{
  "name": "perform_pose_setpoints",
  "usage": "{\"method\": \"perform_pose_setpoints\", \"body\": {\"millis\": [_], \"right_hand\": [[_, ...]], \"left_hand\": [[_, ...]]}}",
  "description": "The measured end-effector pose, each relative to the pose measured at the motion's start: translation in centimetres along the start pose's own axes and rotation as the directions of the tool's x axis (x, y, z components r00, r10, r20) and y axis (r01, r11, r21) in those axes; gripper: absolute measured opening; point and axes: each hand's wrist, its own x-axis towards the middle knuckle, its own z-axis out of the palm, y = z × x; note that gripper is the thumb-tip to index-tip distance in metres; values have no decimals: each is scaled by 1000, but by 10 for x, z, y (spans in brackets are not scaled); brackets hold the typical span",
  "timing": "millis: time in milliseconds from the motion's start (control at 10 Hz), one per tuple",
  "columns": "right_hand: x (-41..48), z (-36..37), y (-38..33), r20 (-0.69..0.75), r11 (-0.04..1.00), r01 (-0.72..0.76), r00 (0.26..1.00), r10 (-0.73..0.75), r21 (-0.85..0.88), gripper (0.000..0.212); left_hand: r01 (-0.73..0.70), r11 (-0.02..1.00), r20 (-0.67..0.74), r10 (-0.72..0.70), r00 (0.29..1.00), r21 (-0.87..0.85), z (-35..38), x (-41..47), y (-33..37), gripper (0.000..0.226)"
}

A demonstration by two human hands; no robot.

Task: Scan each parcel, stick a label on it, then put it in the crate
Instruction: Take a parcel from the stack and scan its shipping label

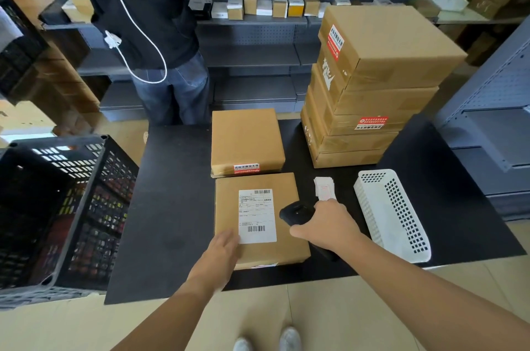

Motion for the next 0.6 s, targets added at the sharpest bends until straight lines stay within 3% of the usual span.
{"method": "perform_pose_setpoints", "body": {"millis": [100,300,600], "right_hand": [[2,2,2,6,1000,6,1000,-6,-10,69],[1,6,9,19,1000,-13,1000,13,12,69],[1,10,19,48,1000,-15,999,15,4,72]], "left_hand": [[95,995,67,-94,993,-18,-7,-1,7,53],[39,998,68,-43,997,54,-3,-2,4,47],[47,999,19,-47,999,24,-6,-4,8,45]]}}
